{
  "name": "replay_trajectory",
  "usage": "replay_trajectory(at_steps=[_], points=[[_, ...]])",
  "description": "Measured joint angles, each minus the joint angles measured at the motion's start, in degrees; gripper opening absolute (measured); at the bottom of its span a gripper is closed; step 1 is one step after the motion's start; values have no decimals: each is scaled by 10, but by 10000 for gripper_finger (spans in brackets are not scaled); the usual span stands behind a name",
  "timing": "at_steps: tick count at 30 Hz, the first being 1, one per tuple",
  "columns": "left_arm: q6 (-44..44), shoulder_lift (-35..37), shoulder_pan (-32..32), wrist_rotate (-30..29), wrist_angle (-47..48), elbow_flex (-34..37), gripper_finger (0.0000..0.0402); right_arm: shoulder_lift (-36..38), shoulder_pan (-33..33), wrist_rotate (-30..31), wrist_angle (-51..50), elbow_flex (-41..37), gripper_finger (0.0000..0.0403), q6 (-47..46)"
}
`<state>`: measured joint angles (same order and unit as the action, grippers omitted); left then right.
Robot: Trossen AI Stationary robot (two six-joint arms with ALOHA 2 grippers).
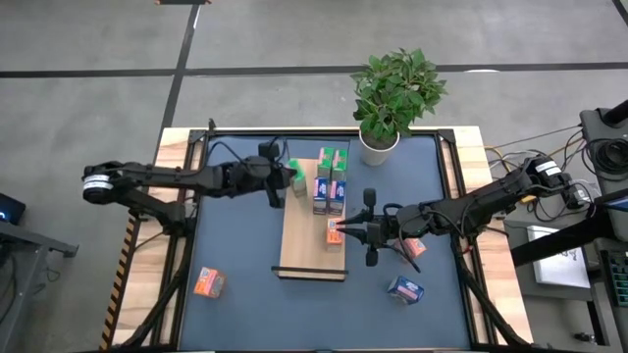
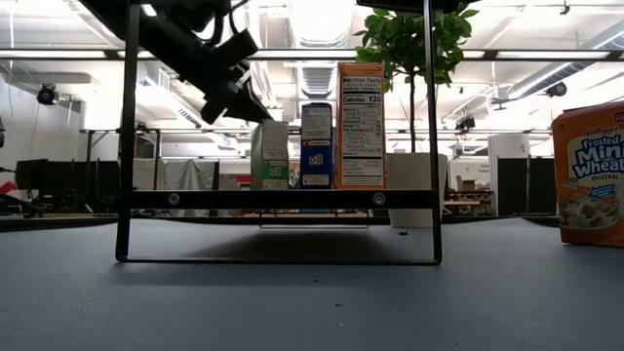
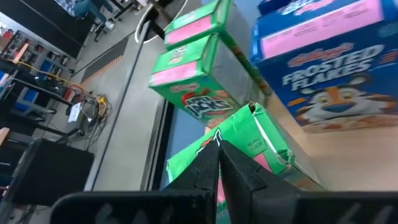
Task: Stack cereal on shelf
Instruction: Put the green cereal box on the shelf aligned with the other green cereal box
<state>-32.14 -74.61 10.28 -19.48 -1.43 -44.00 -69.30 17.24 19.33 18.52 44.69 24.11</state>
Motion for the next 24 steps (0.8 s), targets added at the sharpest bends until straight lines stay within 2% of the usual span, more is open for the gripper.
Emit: replay_trajectory(at_steps=[5,16,24], points=[[-10,0,28,40,-23,0,0,0,0,1,0,0,54,3],[-6,10,14,40,-7,-15,0,0,0,2,0,0,54,18],[2,46,-2,41,131,-33,0,0,0,2,0,0,54,21]])
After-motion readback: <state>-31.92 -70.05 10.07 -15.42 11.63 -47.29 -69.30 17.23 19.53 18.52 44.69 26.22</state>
